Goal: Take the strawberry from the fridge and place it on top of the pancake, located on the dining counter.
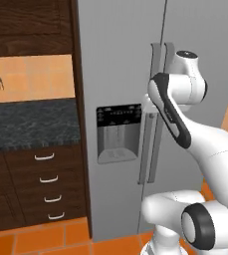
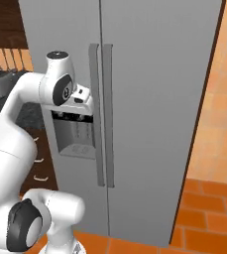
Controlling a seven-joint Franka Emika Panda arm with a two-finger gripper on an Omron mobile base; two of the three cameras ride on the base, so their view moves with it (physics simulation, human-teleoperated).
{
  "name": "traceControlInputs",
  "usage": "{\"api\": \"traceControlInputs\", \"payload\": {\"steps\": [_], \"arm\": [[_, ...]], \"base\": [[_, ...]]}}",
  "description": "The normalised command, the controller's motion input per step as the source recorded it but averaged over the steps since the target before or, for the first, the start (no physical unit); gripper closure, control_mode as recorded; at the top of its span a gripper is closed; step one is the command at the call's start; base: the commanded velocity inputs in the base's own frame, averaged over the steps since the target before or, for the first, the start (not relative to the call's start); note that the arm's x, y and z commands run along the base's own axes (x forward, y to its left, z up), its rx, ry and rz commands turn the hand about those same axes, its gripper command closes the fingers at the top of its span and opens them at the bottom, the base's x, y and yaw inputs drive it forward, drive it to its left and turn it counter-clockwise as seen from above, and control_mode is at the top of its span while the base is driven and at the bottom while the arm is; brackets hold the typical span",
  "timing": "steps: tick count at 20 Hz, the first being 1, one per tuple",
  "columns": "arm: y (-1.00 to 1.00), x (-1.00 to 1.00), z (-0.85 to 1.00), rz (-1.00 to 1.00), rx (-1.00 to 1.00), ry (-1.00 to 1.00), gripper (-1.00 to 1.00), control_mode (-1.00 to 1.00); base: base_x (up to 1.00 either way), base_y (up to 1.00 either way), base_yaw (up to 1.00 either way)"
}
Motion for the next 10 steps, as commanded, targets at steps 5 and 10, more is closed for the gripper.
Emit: {"api": "traceControlInputs", "payload": {"steps": [5, 10], "arm": [[0.0, 0.0, 0.0, 0.0, 0.0, 0.0, -1.0, 1.0], [0.0, 0.0, 0.0, 0.0, 0.0, 0.0, -1.0, 1.0]], "base": [[-0.29, -0.48, 0.0], [-0.12, -0.47, -0.02]]}}
